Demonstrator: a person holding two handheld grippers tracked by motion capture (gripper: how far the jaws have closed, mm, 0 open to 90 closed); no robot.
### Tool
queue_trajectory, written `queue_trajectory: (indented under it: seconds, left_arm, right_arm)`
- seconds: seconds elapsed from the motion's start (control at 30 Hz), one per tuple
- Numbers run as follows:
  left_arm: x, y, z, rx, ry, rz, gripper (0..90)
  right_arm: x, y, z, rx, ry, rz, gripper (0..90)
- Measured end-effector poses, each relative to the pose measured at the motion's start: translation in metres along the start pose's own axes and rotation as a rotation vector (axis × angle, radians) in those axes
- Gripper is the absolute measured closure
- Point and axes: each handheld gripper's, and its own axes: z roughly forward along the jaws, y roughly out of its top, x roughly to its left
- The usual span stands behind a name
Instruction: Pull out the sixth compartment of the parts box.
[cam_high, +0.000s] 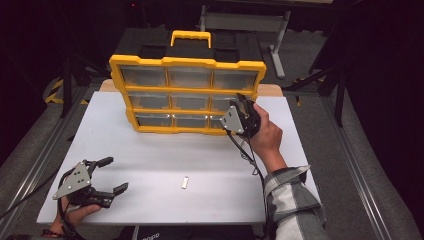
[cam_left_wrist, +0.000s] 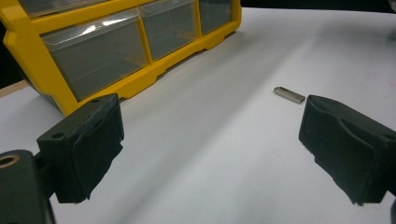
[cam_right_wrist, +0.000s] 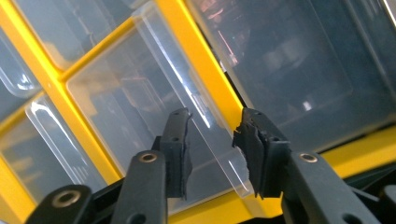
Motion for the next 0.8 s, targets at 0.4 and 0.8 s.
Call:
queue_trajectory:
  seconds: [0.4,0.8]
  left_arm:
    - [-0.001,0.001,-0.002,-0.001,0.001,0.003,8.4]
    - [-0.002,0.001,-0.002,0.001,0.001,0.000,8.5]
  right_arm:
    - [0.022,0.011,0.000,0.059,-0.116,-0.314,90.0]
    - [0.031,0.017,0.002,0.091,-0.170,-0.396,78.0]
